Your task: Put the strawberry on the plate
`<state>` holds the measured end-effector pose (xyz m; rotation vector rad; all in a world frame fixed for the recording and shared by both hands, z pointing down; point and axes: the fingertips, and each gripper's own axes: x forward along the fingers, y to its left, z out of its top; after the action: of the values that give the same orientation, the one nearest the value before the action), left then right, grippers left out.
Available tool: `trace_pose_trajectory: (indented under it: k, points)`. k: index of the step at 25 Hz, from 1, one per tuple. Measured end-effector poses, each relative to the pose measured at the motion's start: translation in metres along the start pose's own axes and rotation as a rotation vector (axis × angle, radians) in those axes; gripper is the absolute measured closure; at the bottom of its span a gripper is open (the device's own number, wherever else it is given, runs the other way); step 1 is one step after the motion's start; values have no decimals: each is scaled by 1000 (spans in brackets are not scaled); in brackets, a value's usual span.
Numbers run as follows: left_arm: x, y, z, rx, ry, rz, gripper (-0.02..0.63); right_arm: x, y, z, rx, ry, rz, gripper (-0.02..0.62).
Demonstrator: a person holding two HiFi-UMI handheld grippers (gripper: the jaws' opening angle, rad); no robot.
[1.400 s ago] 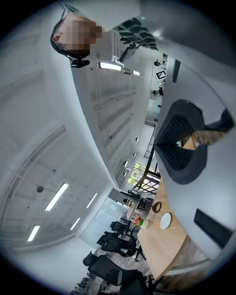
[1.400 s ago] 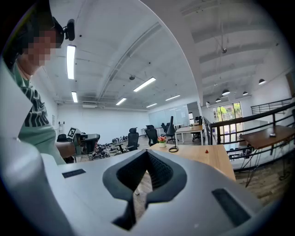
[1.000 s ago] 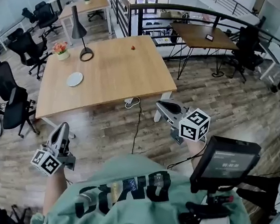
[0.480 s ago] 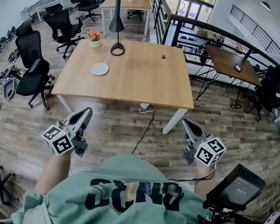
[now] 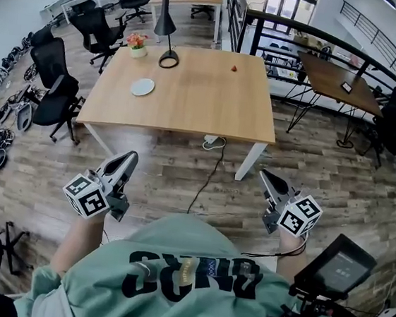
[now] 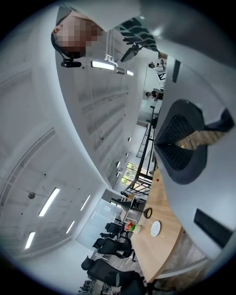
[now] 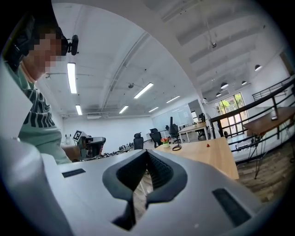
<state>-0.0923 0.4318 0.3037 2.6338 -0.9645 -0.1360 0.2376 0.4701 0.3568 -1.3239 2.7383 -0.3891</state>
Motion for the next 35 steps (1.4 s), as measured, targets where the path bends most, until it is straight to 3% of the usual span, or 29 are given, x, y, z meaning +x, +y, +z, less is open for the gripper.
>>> trace_pose_trajectory:
  k: [6,11,20,25,35]
  points:
    - [2,4,2,-9,16,22,604,3,-7,-3,26,6,-3,589]
    - [4,34,4,-27,-6,-8,604,28,-3,-2,-7,26,-16,589]
    - [1,143,55,-42,-33,-97,604,125,32,30,-65,19,-96,589]
    - [-10,211,82,-58,-50,-137,604,192,56,27,-66,30,-125,589]
    - [-14,286,84,-115,-50,-149,604,267,64,30,-78,101,-141,589]
